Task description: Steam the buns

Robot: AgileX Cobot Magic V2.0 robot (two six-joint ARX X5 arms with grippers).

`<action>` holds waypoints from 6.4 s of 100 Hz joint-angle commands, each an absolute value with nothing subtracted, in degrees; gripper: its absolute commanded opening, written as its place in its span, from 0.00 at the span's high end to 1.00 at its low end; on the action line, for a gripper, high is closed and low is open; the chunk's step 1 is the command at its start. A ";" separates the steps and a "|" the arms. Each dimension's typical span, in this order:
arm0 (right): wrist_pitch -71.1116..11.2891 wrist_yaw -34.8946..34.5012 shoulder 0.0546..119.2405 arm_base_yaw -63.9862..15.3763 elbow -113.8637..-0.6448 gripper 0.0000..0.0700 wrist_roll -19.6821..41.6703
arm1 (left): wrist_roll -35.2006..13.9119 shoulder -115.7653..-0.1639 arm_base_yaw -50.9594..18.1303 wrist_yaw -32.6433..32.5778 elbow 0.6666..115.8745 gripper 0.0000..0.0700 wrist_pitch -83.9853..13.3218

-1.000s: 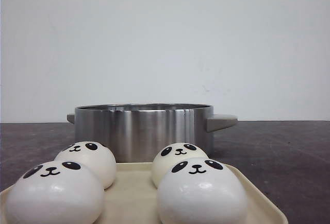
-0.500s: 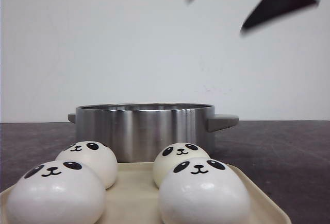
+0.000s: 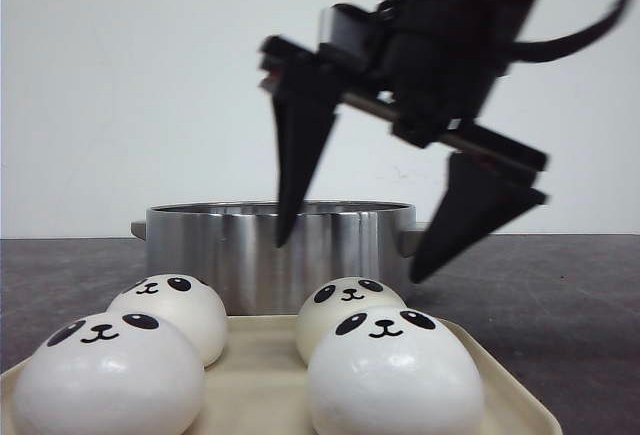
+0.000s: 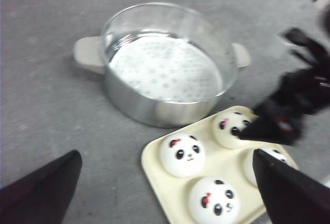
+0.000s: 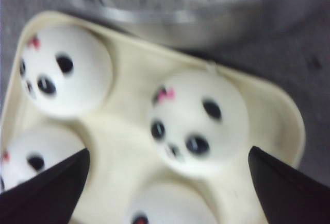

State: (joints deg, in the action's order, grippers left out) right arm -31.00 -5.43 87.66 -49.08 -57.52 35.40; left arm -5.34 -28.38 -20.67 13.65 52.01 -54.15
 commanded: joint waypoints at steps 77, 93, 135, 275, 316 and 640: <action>-47.62 -3.14 100.31 -47.46 -71.66 0.20 33.82 | -7.55 -28.29 -28.25 13.13 52.69 0.03 -52.82; -47.51 -3.55 101.56 -46.87 -71.66 0.20 32.60 | -7.55 -28.27 -28.25 13.10 52.69 0.03 -54.43; -46.33 -6.17 104.09 -46.72 -71.64 0.60 32.12 | -7.55 -28.25 -28.25 13.06 52.69 0.03 -56.38; -41.43 -6.02 120.81 -31.97 -98.59 1.00 27.97 | -7.11 -28.25 -28.25 10.26 52.69 0.03 -56.58; -38.44 -2.76 123.02 -31.94 -98.59 0.59 28.53 | -7.16 -28.25 -28.25 9.87 52.69 0.03 -56.66; -81.62 63.00 69.25 -87.26 -119.83 0.99 26.81 | -12.40 -114.61 -28.05 12.25 100.86 0.98 -47.51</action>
